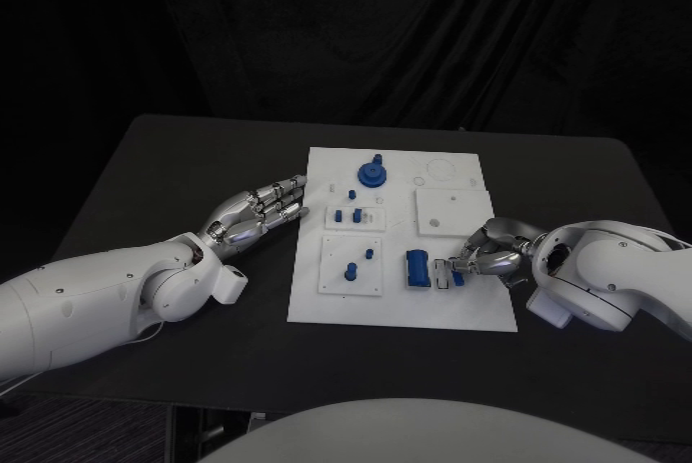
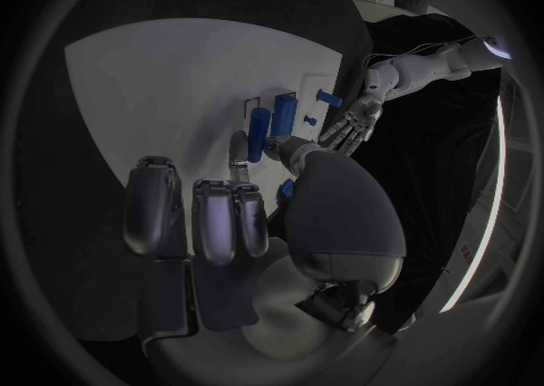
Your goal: Assemble the parts on the task board
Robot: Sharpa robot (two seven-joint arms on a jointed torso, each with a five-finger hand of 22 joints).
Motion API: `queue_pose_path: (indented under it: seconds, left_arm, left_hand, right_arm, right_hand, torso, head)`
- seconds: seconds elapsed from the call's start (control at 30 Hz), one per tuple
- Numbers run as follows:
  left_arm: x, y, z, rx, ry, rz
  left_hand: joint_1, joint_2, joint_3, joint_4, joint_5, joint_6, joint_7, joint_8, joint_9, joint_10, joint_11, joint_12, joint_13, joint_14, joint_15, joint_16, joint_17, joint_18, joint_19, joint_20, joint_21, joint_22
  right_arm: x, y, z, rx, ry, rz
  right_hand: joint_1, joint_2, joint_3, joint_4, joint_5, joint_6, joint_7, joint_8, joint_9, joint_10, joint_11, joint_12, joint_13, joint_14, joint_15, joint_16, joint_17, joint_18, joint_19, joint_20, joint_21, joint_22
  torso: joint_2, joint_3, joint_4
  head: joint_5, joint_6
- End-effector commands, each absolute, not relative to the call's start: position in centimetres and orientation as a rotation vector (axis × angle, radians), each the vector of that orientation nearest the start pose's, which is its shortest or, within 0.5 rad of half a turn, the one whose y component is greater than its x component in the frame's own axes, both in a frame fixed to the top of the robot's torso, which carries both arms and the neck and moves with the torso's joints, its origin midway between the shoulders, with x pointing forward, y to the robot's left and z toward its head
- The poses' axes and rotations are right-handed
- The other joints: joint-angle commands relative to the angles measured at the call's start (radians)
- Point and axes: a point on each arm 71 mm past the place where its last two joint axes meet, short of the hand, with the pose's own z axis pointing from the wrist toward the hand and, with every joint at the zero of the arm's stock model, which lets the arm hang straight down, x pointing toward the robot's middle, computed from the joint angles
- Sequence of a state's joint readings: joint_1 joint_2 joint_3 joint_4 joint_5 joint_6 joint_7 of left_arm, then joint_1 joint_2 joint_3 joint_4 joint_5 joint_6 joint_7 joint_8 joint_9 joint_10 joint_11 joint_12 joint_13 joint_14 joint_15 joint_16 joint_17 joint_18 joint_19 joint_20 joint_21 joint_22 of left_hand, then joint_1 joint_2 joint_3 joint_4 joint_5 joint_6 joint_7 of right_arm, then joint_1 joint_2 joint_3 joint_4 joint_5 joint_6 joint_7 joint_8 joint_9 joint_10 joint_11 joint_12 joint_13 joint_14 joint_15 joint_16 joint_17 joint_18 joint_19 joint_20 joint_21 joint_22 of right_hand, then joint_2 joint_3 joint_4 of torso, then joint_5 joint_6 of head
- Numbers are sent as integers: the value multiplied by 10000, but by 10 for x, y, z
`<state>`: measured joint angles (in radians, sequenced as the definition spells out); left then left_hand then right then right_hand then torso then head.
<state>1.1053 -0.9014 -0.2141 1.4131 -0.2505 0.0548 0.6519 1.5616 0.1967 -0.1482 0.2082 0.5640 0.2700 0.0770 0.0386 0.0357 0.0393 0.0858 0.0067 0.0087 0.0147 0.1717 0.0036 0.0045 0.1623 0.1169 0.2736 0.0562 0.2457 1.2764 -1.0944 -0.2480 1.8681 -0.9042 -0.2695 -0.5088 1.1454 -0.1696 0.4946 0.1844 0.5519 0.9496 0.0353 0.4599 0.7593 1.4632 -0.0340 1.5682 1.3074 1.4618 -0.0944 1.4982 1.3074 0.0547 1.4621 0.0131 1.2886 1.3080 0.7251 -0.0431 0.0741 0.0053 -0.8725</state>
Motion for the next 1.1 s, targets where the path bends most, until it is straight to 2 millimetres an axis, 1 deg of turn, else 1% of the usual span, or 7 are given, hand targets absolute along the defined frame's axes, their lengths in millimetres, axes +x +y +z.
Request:
queue_pose_path:
  seconds: [0.03, 0.23, 0.33, 0.53, 0.7, 0.77, 1.1]
  left_arm:
    - [443, 250, -269, -8057, 16317, -17522]
    - [443, 249, -269, -8051, 16334, -17552]
    - [443, 248, -269, -8053, 16342, -17555]
    - [443, 249, -269, -8057, 16350, -17558]
    - [443, 248, -269, -8052, 16362, -17596]
    - [443, 247, -270, -8052, 16365, -17604]
    - [443, 248, -270, -8067, 16384, -17599]
  left_hand:
    - [28, 67, 39, -17, -66, 27, 69, 61, 11, 17, 2, 33, 15, -2, -50, 17, 4, 141, 22, -33, 62, -10]
    - [28, 69, 42, -18, -68, 38, 86, 64, 13, 7, -4, 30, 13, -5, -50, 16, 3, 141, 17, -33, 59, -22]
    - [28, 69, 42, -18, -68, 38, 86, 64, 13, 7, -4, 30, 13, -5, -50, 16, 3, 141, 17, -33, 59, -22]
    - [28, 69, 42, -18, -68, 38, 86, 64, 13, 7, -4, 30, 13, -5, -50, 16, 3, 141, 17, -33, 59, -22]
    - [28, 70, 46, -21, -69, 57, 107, 69, 15, 1, -12, 29, 11, -7, -47, 15, 2, 141, 18, -31, 61, -21]
    - [28, 70, 46, -21, -69, 57, 107, 69, 15, 1, -12, 29, 11, -7, -47, 15, 2, 141, 18, -31, 61, -21]
    - [28, 70, 46, -21, -69, 57, 107, 69, 15, 1, -12, 29, 11, -7, -47, 15, 2, 141, 18, -31, 61, -21]
  right_arm:
    - [394, -244, -227, 5252, 21993, 5381]
    - [397, -239, -229, 4958, 21928, 5400]
    - [397, -238, -230, 4869, 21934, 5349]
    - [398, -238, -233, 4548, 22042, 5146]
    - [399, -236, -235, 4415, 22106, 5077]
    - [398, -236, -236, 4331, 22143, 5014]
    - [396, -237, -241, 4148, 22383, 4775]
  right_hand:
    - [-57, 7, 314, -311, -57, -74, -30, 10, 19, 1076, -43, 26, 2634, 734, -28, -70, 861, 105, -82, 17, -54, 1763]
    - [-98, 29, 274, -311, -62, -103, -23, -1, 18, 1076, -35, 26, 2634, 713, -21, -108, 783, 127, -128, 22, -159, 1732]
    - [-129, 49, 241, -310, -65, -128, -14, -11, 17, 1076, -28, 26, 2634, 697, -15, -134, 731, 142, -160, 27, -230, 1711]
    - [-415, 163, -166, -229, -91, -242, 51, -64, 5, 1076, 33, 26, 2634, 629, 40, -235, 535, 180, -264, 74, -442, 1652]
    - [-601, 230, -447, -121, -96, -277, 82, -94, -12, 1076, 64, 26, 2634, 611, 68, -256, 497, 192, -299, 103, -514, 1635]
    - [-687, 275, -655, -72, -102, -288, 95, -108, -20, 1076, 77, 26, 2634, 606, 80, -260, 488, 198, -310, 117, -543, 1629]
    - [-855, 364, -1001, 70, -89, -317, 119, -155, -55, 1076, 102, 26, 2634, 578, 103, -302, 401, 216, -348, 140, -640, 1606]
  torso:
    - [4, 4, 5]
    - [0, 19, -16]
    - [2, 22, -6]
    - [-3, 24, -12]
    - [-6, 17, -16]
    - [-8, 17, -15]
    - [-8, 14, -14]
  head:
    - [-21, -2]
    - [-2, -2]
    - [-8, -2]
    - [11, -2]
    - [5, -2]
    - [16, -2]
    - [15, -2]
